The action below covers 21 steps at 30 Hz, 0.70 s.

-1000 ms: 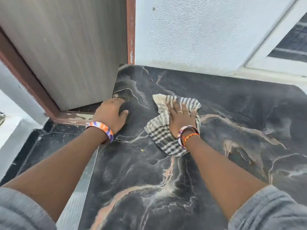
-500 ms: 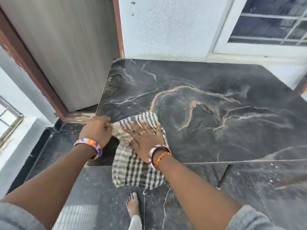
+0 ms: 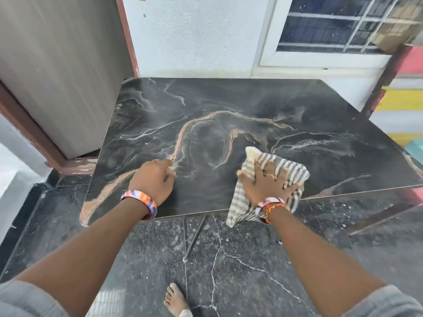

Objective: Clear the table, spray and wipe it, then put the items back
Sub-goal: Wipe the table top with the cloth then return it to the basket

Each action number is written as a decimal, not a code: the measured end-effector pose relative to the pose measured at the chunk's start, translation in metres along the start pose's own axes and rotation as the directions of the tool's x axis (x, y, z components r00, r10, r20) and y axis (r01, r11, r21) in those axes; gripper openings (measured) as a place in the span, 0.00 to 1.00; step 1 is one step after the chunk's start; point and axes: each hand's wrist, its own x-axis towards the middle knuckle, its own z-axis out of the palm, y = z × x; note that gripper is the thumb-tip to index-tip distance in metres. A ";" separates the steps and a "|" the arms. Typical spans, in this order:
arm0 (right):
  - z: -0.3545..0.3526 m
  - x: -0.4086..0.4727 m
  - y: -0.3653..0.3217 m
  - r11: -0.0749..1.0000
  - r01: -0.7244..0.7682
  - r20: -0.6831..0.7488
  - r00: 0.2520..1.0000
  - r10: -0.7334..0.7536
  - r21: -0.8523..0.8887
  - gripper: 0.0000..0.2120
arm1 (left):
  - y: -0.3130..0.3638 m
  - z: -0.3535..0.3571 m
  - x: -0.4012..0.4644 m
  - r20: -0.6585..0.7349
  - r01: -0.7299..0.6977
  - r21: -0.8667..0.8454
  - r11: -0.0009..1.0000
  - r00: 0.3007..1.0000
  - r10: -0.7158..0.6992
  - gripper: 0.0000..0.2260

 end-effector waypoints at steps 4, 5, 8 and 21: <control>0.024 -0.028 -0.076 0.912 0.408 0.006 0.913 -0.408 -0.049 0.28 | -0.003 0.001 0.019 -0.037 0.027 -0.027 0.999 0.999 -0.028 0.13; 0.028 -0.031 -0.092 0.870 0.490 0.017 0.871 -0.490 -0.047 0.27 | -0.004 0.000 0.026 -0.058 0.047 -0.039 0.998 0.997 -0.049 0.12; 0.031 -0.016 -0.121 0.757 0.651 0.066 0.759 -0.648 -0.056 0.25 | -0.006 -0.006 0.052 -0.117 0.111 -0.073 0.991 0.986 -0.119 0.14; -0.033 0.230 -0.072 0.919 0.395 -0.004 0.919 -0.395 -0.015 0.23 | 0.009 0.028 0.197 -0.098 0.190 -0.003 0.982 0.977 -0.190 0.14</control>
